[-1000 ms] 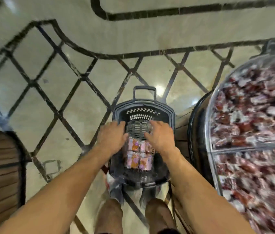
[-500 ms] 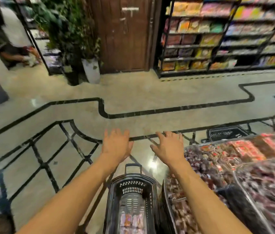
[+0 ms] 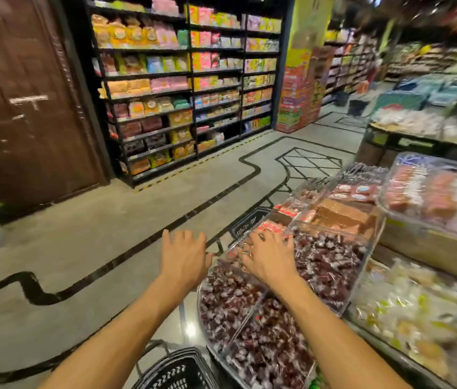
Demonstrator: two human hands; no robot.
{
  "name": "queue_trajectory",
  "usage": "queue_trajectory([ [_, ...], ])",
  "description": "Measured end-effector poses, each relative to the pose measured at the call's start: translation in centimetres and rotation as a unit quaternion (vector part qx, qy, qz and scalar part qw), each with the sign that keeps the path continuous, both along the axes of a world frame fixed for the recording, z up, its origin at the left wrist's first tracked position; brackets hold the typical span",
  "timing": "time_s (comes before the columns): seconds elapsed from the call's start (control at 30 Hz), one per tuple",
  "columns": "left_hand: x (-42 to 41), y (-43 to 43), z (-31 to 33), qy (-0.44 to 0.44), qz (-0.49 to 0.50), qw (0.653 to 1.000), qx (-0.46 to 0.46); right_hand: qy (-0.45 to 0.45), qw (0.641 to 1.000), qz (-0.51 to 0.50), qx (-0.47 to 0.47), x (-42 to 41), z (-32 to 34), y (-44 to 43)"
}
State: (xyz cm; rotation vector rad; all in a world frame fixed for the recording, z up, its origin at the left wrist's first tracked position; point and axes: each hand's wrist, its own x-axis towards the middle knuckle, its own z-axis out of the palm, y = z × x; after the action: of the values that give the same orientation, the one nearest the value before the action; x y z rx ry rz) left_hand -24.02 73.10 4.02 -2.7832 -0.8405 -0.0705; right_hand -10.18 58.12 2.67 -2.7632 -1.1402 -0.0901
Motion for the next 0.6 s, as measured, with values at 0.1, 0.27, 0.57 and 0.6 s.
queue_trajectory([
  [0.1, 2.4, -4.4, -0.7, 0.012, -0.074, 0.997, -0.014, 0.0, 0.997, -0.072, -0.001, 0.4, 0.2, -6.5],
  [0.27, 5.3, -12.8, -0.7, 0.023, -0.171, 0.985, -0.017, 0.022, 0.984, -0.175, -0.007, 0.1, 0.5, -17.1],
  [0.57, 10.4, -28.4, 1.4, 0.002, -0.295, 0.955, -0.017, 0.036, 0.956, -0.292, 0.02, 0.2, 0.2, -33.0],
  [0.6, 10.9, -30.2, 1.3, 0.001, -0.306, 0.952, -0.017, 0.035, 0.952, -0.302, 0.025, 0.3, 0.0, -35.0],
])
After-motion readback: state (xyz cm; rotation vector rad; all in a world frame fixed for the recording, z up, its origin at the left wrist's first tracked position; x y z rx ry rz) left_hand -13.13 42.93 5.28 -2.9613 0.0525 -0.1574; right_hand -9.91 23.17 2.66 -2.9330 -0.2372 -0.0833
